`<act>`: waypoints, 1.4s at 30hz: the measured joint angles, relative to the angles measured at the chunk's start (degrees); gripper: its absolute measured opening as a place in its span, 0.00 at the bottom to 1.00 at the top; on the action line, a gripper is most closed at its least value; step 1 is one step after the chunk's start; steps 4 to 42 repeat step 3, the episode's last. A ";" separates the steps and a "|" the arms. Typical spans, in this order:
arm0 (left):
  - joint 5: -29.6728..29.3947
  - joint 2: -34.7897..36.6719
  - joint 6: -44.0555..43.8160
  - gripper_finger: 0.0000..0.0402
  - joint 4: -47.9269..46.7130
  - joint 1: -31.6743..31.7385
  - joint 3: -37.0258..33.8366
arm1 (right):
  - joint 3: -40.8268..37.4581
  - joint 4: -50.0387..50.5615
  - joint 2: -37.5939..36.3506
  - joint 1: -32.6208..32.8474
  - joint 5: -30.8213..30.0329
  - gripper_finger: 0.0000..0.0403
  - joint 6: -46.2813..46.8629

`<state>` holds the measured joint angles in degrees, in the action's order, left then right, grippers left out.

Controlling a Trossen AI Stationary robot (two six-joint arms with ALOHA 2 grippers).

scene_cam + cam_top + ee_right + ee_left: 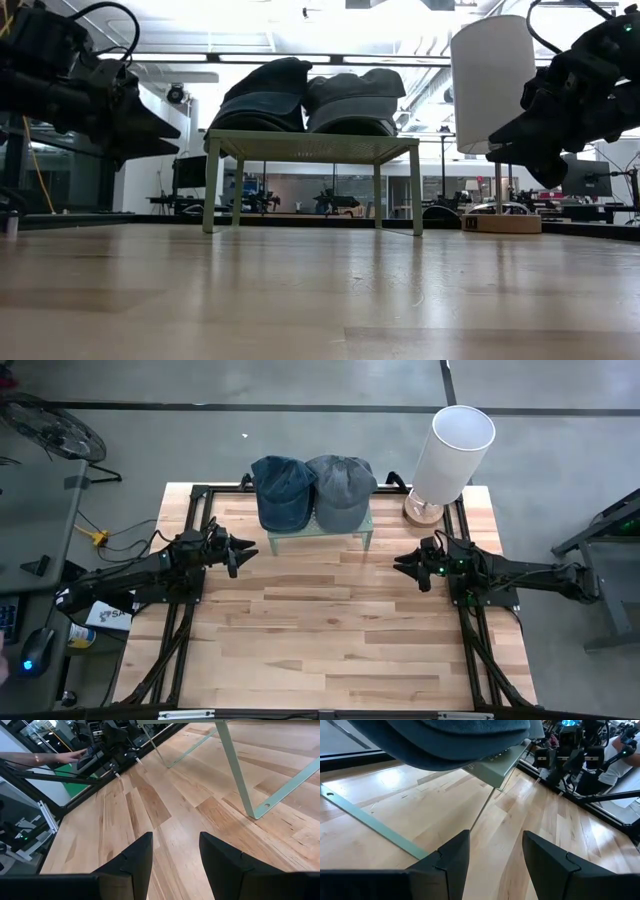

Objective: Pick & Place hat
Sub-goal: Return to Home Position

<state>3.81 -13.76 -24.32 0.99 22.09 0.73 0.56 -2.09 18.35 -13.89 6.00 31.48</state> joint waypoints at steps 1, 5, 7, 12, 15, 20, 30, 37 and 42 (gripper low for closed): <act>0.00 0.00 0.00 0.44 0.00 0.00 0.00 | 0.00 0.01 0.00 0.00 0.00 0.38 0.00; 0.02 0.00 0.00 0.44 0.00 0.00 0.00 | 0.00 0.02 0.00 0.00 0.00 0.38 0.00; 0.02 0.00 0.00 0.44 0.00 0.00 0.00 | 0.00 0.02 0.00 0.00 0.00 0.38 0.00; 0.02 0.00 0.00 0.44 0.00 0.00 0.00 | 0.00 0.02 0.00 0.00 0.00 0.38 0.00; 0.02 0.00 0.00 0.44 0.00 0.00 0.00 | 0.00 0.02 0.00 0.00 0.00 0.38 0.00; 0.02 0.00 0.00 0.44 0.00 0.00 0.00 | 0.00 0.02 0.00 0.00 0.00 0.38 0.00; 0.02 0.00 0.00 0.44 0.00 0.00 0.00 | 0.00 0.02 0.00 0.00 0.00 0.38 0.00; 0.02 0.00 0.00 0.44 0.00 0.00 0.00 | 0.00 0.02 0.00 0.00 0.00 0.38 0.00; 0.02 0.00 0.00 0.44 0.00 0.00 0.00 | 0.00 0.02 0.00 0.00 0.00 0.38 0.00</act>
